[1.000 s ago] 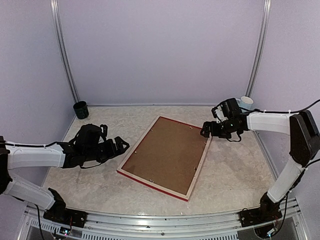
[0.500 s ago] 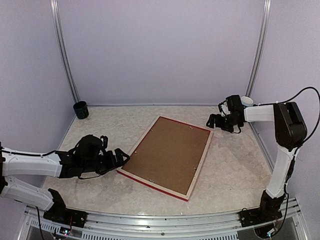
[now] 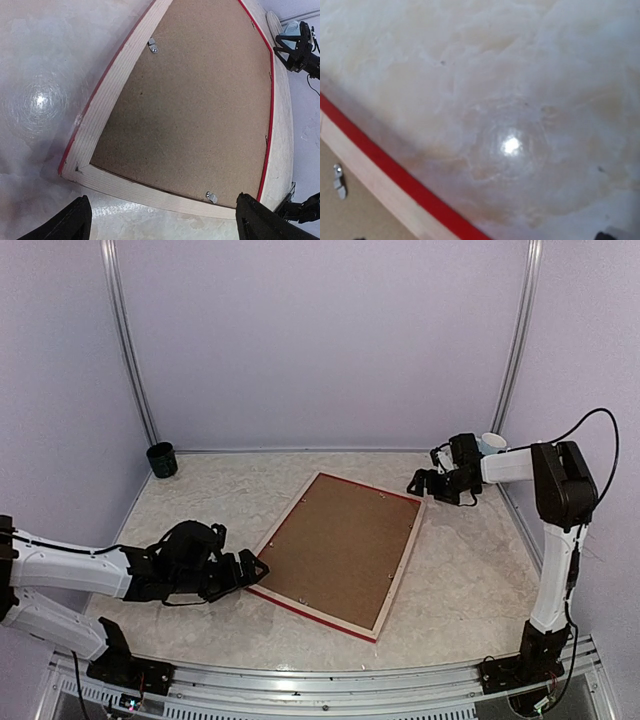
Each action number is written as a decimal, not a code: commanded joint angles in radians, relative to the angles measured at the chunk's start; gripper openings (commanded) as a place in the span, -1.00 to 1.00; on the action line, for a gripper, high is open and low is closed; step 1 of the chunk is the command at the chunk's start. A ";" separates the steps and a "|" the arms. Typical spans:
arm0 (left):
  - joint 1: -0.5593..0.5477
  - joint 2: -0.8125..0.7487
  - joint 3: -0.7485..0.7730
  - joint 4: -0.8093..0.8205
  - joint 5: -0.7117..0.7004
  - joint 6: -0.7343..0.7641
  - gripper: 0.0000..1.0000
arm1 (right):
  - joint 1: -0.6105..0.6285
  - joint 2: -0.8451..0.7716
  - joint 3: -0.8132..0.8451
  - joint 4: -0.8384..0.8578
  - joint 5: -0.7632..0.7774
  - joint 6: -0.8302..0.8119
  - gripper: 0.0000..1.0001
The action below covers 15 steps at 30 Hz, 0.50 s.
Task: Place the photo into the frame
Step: Rotate the frame body at the center of the board.
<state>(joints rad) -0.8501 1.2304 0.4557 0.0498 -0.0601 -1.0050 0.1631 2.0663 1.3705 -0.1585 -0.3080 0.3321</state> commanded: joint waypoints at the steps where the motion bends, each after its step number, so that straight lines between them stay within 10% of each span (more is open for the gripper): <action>1: -0.027 0.029 0.038 -0.036 0.014 -0.017 0.98 | -0.002 0.036 0.038 0.028 -0.037 -0.021 0.99; 15: -0.053 0.122 0.059 -0.020 -0.009 -0.027 0.98 | -0.002 0.042 0.022 0.047 -0.110 -0.031 0.98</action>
<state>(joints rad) -0.8978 1.3231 0.4946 0.0166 -0.0570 -1.0271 0.1631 2.0964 1.3949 -0.1314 -0.3870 0.3214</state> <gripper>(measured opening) 0.989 0.993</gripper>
